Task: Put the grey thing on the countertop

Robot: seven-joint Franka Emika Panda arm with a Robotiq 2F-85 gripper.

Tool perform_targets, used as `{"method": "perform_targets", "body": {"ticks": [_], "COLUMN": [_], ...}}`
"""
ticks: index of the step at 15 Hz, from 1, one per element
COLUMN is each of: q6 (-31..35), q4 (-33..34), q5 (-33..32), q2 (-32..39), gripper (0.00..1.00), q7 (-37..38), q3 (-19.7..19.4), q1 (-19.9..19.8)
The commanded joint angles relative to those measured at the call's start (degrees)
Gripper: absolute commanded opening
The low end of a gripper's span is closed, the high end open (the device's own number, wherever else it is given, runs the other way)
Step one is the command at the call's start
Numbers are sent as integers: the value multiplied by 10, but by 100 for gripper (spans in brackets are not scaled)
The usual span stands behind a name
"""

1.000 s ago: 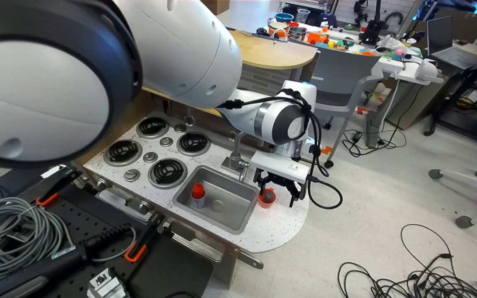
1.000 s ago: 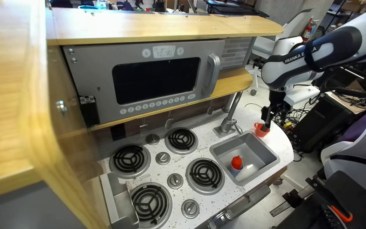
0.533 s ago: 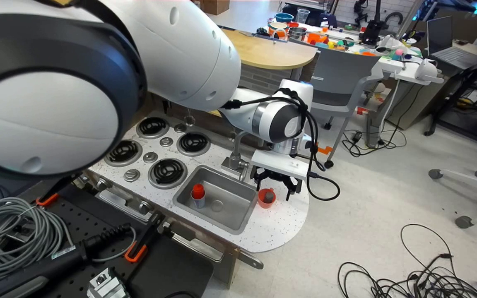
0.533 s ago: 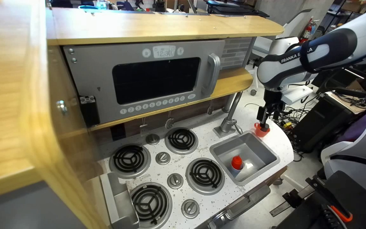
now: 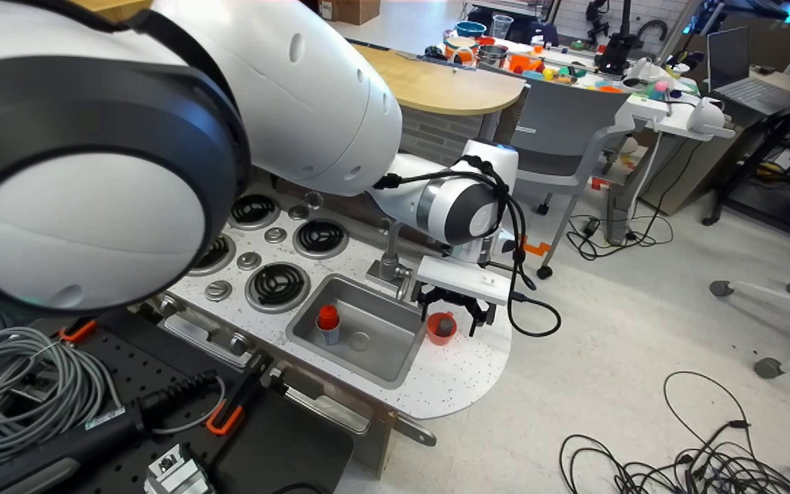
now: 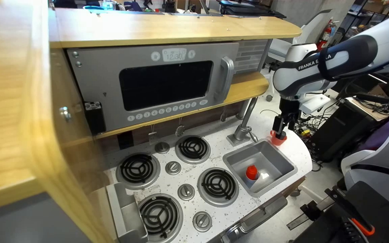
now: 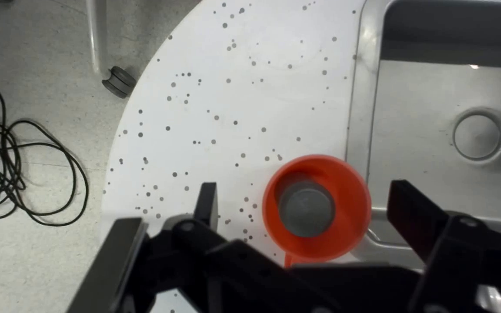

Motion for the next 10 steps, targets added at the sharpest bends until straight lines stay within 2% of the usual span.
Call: {"method": "perform_targets", "body": {"ticks": [1, 2, 3, 4, 5, 10], "q6": [-15, -14, -13, -15, -16, -29], "q4": [39, 40, 40, 42, 43, 50], "q5": [8, 7, 8, 8, 9, 12], "q2": [22, 22, 22, 21, 21, 17], "gripper": [97, 93, 84, 69, 66, 27], "q7": [-18, -19, -19, -20, -21, -13], "q3": [10, 11, 12, 13, 14, 14], "q1": [-5, -4, -4, -4, -4, -5]}}
